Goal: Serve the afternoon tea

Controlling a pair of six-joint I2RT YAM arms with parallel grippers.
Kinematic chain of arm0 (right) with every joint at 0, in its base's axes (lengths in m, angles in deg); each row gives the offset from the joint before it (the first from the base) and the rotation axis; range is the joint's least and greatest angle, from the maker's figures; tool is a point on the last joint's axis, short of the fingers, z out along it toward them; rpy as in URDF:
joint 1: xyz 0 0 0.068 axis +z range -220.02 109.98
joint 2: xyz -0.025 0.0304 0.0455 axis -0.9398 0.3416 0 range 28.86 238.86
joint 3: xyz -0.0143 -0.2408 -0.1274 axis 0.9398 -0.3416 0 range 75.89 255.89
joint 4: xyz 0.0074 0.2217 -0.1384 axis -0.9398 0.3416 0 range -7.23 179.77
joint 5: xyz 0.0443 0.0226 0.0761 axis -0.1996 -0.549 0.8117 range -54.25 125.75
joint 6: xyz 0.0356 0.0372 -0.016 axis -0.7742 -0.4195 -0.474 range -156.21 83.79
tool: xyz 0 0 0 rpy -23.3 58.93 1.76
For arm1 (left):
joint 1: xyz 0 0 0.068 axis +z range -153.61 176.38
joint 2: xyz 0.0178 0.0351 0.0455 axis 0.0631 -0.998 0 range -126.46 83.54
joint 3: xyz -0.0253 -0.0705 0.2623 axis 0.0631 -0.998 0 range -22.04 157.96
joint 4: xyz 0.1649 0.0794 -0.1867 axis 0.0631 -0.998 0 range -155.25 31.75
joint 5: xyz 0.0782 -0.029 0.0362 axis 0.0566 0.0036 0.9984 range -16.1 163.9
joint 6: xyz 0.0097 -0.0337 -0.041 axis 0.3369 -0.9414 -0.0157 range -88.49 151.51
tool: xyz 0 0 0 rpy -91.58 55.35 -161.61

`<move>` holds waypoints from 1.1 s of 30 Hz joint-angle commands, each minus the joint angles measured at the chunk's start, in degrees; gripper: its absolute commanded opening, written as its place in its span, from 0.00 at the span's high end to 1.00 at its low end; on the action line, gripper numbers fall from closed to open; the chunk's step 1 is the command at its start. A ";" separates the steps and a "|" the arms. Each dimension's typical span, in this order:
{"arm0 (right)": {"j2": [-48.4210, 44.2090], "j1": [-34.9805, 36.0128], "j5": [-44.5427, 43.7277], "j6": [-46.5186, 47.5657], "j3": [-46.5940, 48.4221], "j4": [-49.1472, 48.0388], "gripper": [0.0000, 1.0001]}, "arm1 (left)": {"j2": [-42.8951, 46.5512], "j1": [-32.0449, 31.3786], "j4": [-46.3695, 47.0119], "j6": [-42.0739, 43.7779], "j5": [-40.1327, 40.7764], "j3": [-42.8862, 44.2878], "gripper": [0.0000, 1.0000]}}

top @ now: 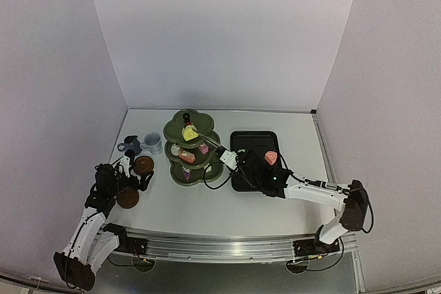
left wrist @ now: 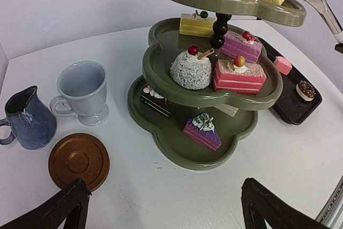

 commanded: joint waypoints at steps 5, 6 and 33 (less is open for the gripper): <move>-2.40 -0.04 1.70 -1.44 1.39 2.20 0.81 | 0.87 0.20 0.29 1.26 -0.47 1.11 0.01; -2.24 -0.05 1.65 -1.40 1.49 2.29 0.84 | 0.93 0.21 0.26 1.25 -0.47 1.06 0.01; -5.17 -0.01 2.62 -1.54 1.14 5.34 0.74 | 1.68 0.26 -0.36 1.86 -0.27 0.73 0.01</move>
